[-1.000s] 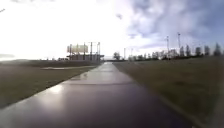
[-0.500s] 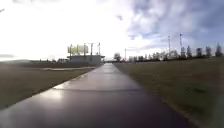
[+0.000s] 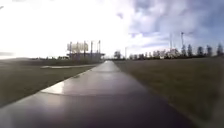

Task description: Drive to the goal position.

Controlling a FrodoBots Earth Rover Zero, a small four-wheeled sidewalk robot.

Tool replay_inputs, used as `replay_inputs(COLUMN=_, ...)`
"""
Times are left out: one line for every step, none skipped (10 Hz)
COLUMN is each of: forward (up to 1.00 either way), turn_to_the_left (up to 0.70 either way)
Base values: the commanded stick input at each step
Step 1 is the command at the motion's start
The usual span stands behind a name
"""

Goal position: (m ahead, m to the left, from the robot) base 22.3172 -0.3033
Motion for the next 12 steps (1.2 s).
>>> replay_inputs(forward=1.0, turn_to_the_left=0.0)
replay_inputs(forward=1.0, turn_to_the_left=0.0)
replay_inputs(forward=1.0, turn_to_the_left=0.0)
replay_inputs(forward=1.0, turn_to_the_left=0.0)
replay_inputs(forward=1.0, turn_to_the_left=0.0)
replay_inputs(forward=1.0, turn_to_the_left=0.0)
replay_inputs(forward=1.0, turn_to_the_left=0.0)
replay_inputs(forward=1.0, turn_to_the_left=0.0)
replay_inputs(forward=1.0, turn_to_the_left=0.0)
replay_inputs(forward=1.0, turn_to_the_left=0.0)
replay_inputs(forward=1.0, turn_to_the_left=0.0)
replay_inputs(forward=1.0, turn_to_the_left=0.0)
